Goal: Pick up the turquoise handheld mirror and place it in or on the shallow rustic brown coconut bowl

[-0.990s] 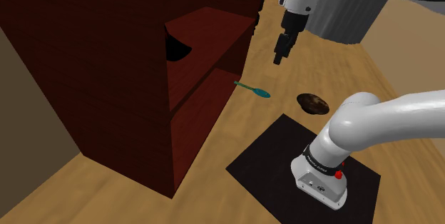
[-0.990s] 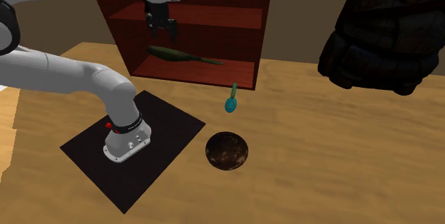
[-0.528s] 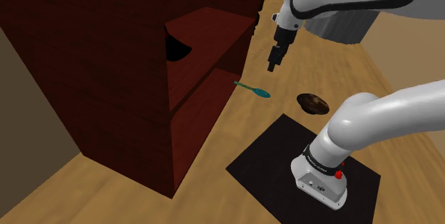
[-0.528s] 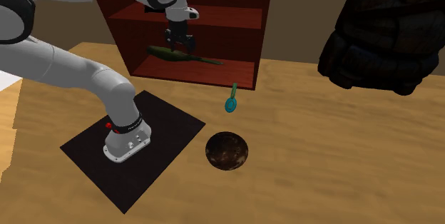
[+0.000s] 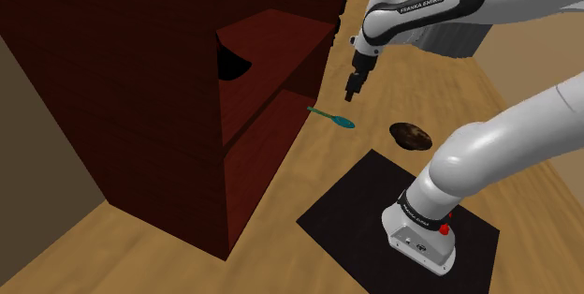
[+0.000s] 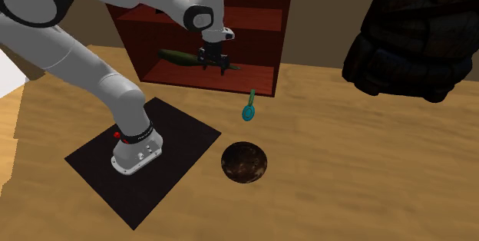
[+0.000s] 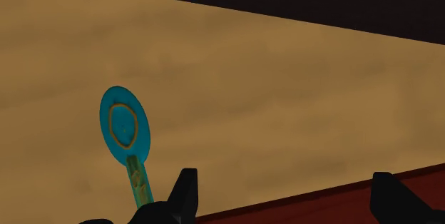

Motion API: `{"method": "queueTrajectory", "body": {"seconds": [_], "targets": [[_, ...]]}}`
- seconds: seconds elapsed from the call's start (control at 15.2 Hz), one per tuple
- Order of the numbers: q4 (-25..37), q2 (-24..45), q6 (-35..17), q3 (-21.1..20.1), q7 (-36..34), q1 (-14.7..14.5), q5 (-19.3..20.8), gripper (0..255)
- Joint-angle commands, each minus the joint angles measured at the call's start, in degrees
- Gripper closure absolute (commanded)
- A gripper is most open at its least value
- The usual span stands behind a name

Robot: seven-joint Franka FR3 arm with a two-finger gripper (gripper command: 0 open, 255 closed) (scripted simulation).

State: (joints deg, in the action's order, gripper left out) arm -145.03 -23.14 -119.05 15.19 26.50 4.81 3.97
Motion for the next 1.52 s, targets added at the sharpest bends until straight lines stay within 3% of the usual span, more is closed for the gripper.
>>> {"method": "queueTrajectory", "body": {"seconds": [0.0, 0.33, 0.66, 1.25, 1.45], "targets": [[0.9, 4.5, -3.6, 1.5, 2.1, -0.2, -0.7, 0], [4.7, 16.0, -10.9, 5.1, 9.0, -0.3, -4.2, 0], [10.6, 28.3, -16.1, 6.8, 17.2, 0.6, -10.8, 0], [25.5, 49.3, -19.7, 3.8, 29.4, 7.1, -22.0, 0], [25.5, 51.0, -21.5, 3.0, 30.1, 7.5, -23.0, 0]]}}
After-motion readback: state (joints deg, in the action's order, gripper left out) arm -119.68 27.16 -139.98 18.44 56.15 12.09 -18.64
